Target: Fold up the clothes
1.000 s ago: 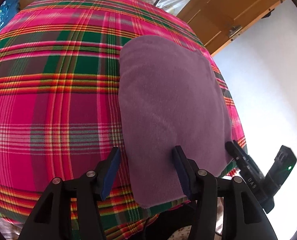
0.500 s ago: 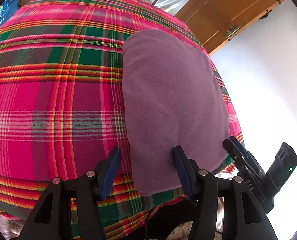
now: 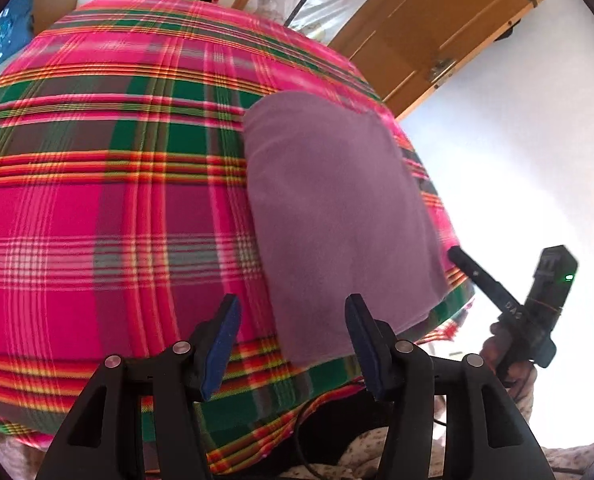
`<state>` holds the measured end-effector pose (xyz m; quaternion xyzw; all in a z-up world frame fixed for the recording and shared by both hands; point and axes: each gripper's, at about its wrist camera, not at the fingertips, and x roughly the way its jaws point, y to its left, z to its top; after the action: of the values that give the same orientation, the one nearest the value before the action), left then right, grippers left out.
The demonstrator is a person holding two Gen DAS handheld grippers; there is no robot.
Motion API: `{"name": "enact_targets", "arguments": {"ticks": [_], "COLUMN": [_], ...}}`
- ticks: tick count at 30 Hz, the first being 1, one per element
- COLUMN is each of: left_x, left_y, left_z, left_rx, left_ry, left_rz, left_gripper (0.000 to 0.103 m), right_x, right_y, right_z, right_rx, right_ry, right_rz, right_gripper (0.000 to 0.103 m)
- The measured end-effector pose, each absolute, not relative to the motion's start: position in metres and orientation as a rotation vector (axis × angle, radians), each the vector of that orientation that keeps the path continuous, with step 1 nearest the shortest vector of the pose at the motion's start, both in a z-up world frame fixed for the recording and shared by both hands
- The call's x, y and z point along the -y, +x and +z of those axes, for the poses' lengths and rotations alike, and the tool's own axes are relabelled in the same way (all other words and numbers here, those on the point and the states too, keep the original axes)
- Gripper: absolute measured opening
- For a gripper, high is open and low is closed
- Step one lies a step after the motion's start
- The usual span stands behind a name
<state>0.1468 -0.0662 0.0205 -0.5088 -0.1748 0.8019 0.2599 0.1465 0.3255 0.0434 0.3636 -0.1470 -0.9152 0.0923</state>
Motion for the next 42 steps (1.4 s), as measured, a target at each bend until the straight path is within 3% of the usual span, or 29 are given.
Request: {"name": "enact_targets", "arguments": {"ticks": [12, 16, 22, 42], "left_x": [0.042, 0.041, 0.027, 0.025], "left_y": [0.087, 0.074, 0.055, 0.025], "left_z": [0.005, -0.003, -0.010, -0.015], "left_rx": [0.659, 0.739, 0.690, 0.774], "left_ry": [-1.421, -1.450, -1.485, -1.476], "left_rz": [2.007, 1.995, 1.949, 1.828], "left_gripper": [0.057, 0.065, 0.065, 0.071], "right_x": [-0.353, -0.357, -0.364, -0.355], "right_y": [0.095, 0.078, 0.061, 0.031], "right_z": [0.019, 0.008, -0.001, 0.003], "right_rx": [0.620, 0.650, 0.725, 0.653], "right_ry": [1.163, 1.196, 1.188, 1.213], "right_rz": [-2.461, -2.360, -2.289, -2.135], "right_gripper": [0.046, 0.050, 0.052, 0.058]}}
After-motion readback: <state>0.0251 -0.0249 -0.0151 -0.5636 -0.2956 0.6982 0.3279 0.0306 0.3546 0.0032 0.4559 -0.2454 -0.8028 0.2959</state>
